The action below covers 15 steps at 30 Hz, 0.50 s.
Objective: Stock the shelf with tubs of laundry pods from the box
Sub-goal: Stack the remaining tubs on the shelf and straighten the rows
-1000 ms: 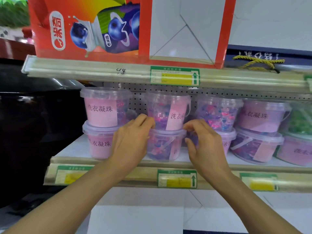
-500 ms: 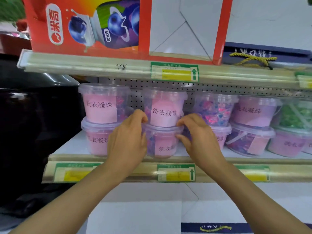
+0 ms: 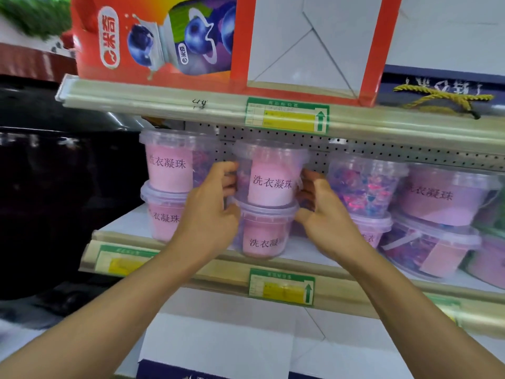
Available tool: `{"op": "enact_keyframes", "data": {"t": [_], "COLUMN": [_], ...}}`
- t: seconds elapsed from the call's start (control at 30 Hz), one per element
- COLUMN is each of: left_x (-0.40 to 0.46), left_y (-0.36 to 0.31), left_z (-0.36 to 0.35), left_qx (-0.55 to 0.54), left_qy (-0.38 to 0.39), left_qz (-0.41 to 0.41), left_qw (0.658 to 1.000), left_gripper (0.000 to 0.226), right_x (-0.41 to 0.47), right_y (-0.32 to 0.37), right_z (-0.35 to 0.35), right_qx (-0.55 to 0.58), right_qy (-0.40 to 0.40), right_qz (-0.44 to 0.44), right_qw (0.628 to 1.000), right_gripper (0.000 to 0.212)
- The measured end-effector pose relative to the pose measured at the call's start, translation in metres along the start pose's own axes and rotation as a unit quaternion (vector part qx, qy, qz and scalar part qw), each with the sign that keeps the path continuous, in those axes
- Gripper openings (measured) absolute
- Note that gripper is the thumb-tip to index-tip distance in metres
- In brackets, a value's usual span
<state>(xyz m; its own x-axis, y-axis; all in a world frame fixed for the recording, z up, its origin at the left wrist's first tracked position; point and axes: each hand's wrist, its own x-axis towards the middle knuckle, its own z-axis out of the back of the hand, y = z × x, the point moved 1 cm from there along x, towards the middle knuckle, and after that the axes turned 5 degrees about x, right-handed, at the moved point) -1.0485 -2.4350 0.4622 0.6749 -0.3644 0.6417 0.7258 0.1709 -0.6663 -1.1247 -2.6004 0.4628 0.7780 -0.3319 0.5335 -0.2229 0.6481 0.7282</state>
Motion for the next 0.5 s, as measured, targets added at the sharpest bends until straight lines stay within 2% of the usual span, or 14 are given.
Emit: {"op": "enact_keyframes", "data": {"t": [0.27,0.37,0.5], "left_x": [-0.019,-0.018,-0.012], "left_y": [0.007,0.008,0.011], "left_z": [-0.005,-0.007,-0.008], "left_qx": [0.173,0.173,0.155], "left_qy": [-0.016,-0.024,0.022], "left_qz": [-0.013,0.004,0.014], "left_qw": [0.985,0.985,0.988], "left_gripper": [0.041,0.038,0.042], "right_x": [-0.015,-0.02,-0.026], "right_y": [-0.012,-0.013,-0.009], "right_z": [0.004,0.003,0.001], "right_qx": [-0.021,-0.082,-0.103], "right_qy": [0.002,-0.007,-0.048], "right_qz": [0.026,0.065,0.109], "right_qw": [0.999,0.994,0.988], "right_gripper": [0.05,0.046,0.049]}}
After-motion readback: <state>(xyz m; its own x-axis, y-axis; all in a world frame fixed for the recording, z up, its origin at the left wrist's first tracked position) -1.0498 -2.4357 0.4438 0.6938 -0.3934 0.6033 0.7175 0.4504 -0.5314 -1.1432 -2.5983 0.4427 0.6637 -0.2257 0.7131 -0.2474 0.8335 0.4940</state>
